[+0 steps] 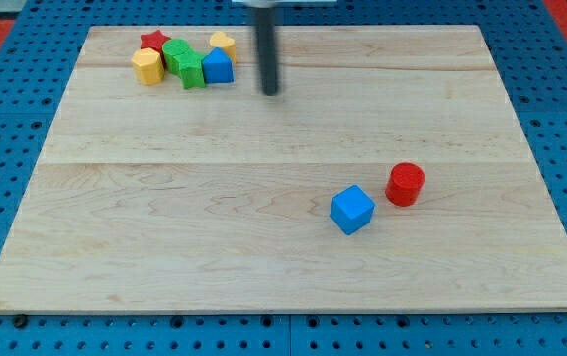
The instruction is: Place the red circle on top of the blue triangle
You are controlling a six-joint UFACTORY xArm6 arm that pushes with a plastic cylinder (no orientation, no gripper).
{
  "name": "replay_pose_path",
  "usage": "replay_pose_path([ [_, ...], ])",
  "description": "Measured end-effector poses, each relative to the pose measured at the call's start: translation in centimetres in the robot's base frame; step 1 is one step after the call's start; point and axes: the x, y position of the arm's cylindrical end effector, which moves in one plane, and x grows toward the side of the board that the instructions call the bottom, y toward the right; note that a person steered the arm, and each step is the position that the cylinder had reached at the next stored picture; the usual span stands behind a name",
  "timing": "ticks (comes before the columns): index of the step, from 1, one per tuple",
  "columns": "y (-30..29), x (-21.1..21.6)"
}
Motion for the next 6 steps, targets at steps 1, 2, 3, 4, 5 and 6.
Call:
replay_pose_path([
  [1,14.4,3.9],
  [2,19.9,10.9],
  [3,16.3,15.8],
  [4,8.2,17.3],
  [5,1.9,16.8],
  [6,-2.6,14.7],
])
